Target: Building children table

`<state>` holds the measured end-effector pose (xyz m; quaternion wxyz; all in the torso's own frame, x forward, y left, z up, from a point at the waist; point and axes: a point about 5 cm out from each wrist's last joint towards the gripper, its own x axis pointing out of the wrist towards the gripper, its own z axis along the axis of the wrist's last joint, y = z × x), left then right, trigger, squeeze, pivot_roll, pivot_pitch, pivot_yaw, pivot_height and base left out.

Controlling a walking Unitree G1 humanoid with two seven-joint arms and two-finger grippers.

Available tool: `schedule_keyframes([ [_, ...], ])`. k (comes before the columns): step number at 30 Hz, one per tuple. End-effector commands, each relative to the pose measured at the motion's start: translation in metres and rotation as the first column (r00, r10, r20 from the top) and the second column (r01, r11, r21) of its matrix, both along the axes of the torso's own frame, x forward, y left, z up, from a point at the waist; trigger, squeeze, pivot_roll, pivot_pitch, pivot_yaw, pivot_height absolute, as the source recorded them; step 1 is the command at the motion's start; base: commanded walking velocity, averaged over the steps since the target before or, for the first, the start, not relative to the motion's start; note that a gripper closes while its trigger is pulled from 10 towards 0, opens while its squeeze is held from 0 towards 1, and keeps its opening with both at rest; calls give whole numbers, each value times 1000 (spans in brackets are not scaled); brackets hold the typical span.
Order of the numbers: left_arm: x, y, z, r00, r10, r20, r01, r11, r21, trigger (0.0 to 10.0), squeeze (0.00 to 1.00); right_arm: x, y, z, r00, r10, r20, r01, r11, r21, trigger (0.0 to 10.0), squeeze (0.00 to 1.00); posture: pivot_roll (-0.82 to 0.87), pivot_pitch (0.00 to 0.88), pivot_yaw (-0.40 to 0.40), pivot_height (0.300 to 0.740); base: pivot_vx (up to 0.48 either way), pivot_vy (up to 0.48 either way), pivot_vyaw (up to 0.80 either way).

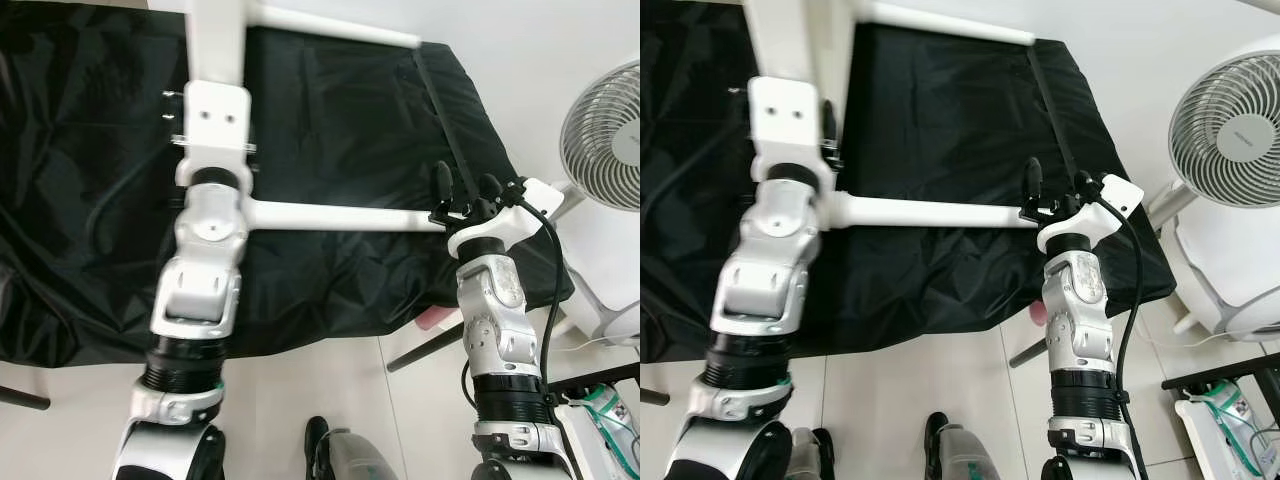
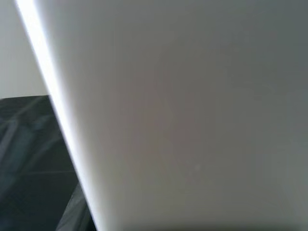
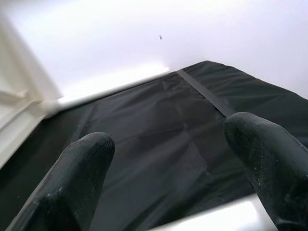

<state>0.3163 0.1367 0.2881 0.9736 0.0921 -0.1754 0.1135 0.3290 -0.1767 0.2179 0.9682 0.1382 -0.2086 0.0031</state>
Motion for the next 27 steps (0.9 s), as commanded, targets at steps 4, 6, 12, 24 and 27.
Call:
schedule_keyframes([
  [4, -11, 36, 1, 977, 211, 8, -211, 977, 27, 0, 0, 0, -6, -3, 1000, -14, -6, 14, 1000, -3, 10000, 1000, 116, 232, -133, 740, 0, 0, 0],
  [6, -16, 38, -1, 981, 196, 7, -196, 979, 60, 6627, 0, 1, -5, -4, 1000, -9, -8, 9, 1000, -4, 10000, 1000, 124, 232, -138, 740, 0, 0, 0],
  [12, -17, 26, 2, 994, 104, 39, -108, 989, 101, 10000, 0, 2, -3, -4, 1000, 0, -8, 0, 1000, -3, 10000, 1000, 128, 225, -141, 740, 0, 0, 0],
  [24, -18, 17, 2, 1000, -10, 18, 8, 994, 113, 10000, 1000, 3, -5, -3, 1000, 0, -6, 0, 1000, -9, 10000, 1000, 126, 217, -142, 740, 0, 0, 0],
  [27, -18, 17, 2, 1000, -10, 18, 8, 994, 113, 10000, 1000, 3, -5, -3, 1000, 0, -6, 0, 1000, -9, 10000, 1000, 126, 217, -142, 740, 0, 0, 0],
])
